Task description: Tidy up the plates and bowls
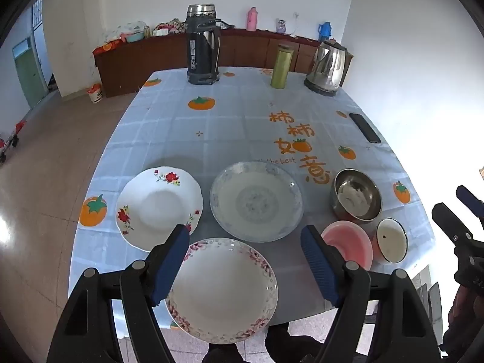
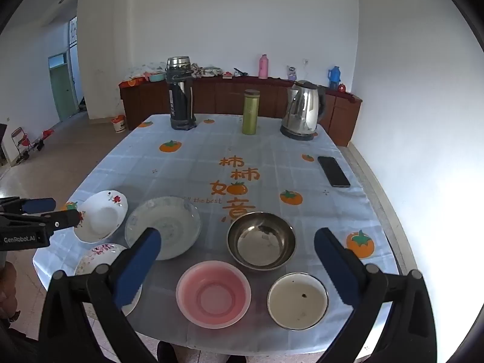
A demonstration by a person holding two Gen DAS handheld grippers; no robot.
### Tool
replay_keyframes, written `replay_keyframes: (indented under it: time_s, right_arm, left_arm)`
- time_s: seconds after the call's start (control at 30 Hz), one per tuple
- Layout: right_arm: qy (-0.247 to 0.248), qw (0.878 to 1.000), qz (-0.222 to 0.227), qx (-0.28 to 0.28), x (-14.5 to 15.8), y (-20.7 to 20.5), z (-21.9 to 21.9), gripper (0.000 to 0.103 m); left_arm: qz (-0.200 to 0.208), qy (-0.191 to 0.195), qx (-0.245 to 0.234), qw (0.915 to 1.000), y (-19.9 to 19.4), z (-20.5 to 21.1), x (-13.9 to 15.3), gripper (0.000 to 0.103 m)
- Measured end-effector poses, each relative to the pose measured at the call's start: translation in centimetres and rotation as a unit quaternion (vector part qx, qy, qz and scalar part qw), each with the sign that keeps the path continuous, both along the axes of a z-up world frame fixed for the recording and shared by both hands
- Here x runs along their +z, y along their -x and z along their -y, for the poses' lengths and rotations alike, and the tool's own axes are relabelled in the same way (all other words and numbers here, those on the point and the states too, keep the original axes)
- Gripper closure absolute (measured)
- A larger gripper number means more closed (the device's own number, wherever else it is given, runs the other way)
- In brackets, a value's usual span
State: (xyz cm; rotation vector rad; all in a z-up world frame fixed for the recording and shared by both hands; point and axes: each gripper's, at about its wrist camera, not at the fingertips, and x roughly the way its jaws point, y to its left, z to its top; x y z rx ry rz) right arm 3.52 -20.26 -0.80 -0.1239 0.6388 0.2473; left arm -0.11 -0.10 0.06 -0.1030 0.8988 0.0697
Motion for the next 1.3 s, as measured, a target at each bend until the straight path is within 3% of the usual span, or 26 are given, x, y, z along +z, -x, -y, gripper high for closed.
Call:
replay_keyframes:
  time_s: [0.1, 0.23, 1.3]
  right_arm:
    - [0.002, 1.000, -0.004, 0.002, -0.2, 0.1, 0.2, 0.000]
    - [0.008, 1.000, -0.019, 0.008, -0.6, -0.3, -0.2, 0.000]
    - [0.003, 0.999, -0.029, 0.023, -1.5, -1.0, -1.0, 0.000]
  left_arm:
    - [0.003, -0.016, 0.002, 0.9999, 0.5, 1.0, -0.1, 0.025]
    - [-0.021, 0.014, 0.004, 0.9997, -0.2, -0.2, -0.8, 0.025]
    - [-0.025, 0.010, 0.006, 0.9996, -0.2, -0.4, -1.1, 0.025]
